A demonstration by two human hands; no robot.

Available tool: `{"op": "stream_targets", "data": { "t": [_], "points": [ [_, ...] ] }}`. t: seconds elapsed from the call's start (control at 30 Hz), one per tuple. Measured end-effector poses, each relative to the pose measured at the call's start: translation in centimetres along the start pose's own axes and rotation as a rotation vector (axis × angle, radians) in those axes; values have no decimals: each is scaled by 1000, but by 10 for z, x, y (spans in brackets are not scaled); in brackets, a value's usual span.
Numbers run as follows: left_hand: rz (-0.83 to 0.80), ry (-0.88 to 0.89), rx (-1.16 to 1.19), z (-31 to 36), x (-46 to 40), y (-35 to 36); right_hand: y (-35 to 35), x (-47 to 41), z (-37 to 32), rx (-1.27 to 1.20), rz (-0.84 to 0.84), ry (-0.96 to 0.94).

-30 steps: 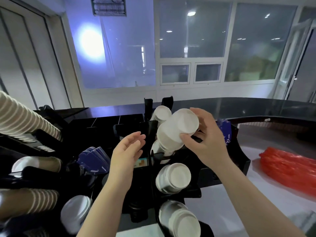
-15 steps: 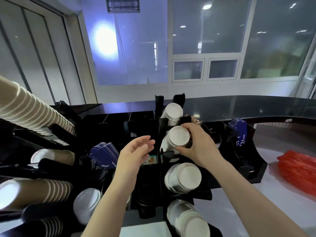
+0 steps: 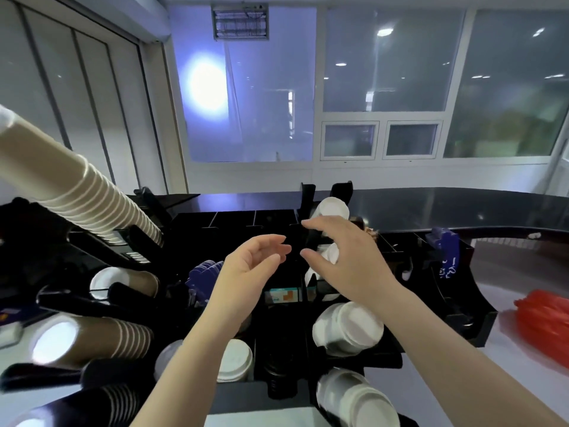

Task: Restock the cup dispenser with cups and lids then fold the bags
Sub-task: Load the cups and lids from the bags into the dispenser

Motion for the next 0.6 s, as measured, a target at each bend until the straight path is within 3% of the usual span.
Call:
{"op": "stream_targets", "data": {
  "t": [0.4,0.6],
  "points": [
    [99,118,-19,12,53,-103,86,20,-97,-183,-153,-72],
    [232,121,-133,18,74,-146,109,17,-116,-283,-207,-70]
  ]
}}
Point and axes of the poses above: each hand's wrist, its own x-axis away from the middle knuckle, its own y-axis out of the palm, z = x × y, the point moved 9 cm from there along -x, towards the middle knuckle
